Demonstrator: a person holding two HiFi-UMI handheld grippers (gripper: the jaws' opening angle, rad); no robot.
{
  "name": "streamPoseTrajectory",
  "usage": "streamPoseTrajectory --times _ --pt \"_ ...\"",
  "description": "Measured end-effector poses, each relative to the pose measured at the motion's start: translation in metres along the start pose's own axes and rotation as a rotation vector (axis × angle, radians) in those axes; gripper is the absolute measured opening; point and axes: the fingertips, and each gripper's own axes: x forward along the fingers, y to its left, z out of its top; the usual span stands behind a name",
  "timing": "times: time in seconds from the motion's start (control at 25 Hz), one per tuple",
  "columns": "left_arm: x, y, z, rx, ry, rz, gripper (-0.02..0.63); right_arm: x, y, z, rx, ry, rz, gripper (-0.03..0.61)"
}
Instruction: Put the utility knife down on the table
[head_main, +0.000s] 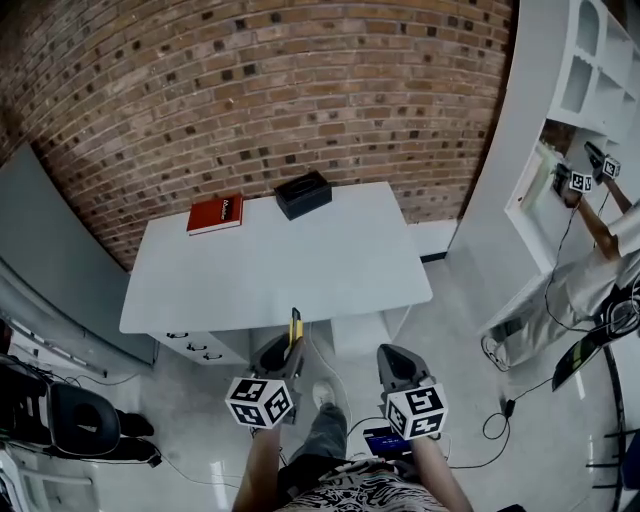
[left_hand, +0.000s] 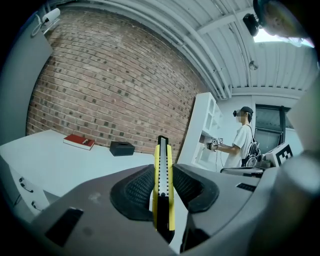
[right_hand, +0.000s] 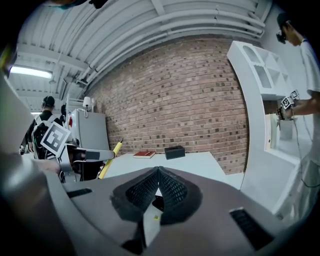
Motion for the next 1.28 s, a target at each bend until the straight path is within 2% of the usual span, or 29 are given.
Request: streamPoseTrajectory --times 0.4,0.64,0.8,1.08,1.28 --pt "0.13 0.092 0.061 -0.022 0.002 -0.021 0.118 0.149 -0.05 0.055 -0.026 0.028 -0.029 0.002" --pt "0.182 0.144 0.088 -0.024 0.009 -0.044 0.118 0.226 -0.054 0.084 -0.037 0.008 -0.048 0.002" --pt "0.209 0.155 0.092 -0.036 0.025 -0.07 0.118 0.24 -0.063 0.099 0.027 -0.017 -0.075 0.002" --pt "0.235 0.147 0.092 -0.028 0.044 -0.118 0.118 0.235 -0.089 0.1 0.028 -0.009 -0.134 0.002" --pt "0.25 0.15 0.091 -0.036 0.052 -0.116 0.118 0.243 -0.098 0.095 0.029 0.007 -0.136 0.002"
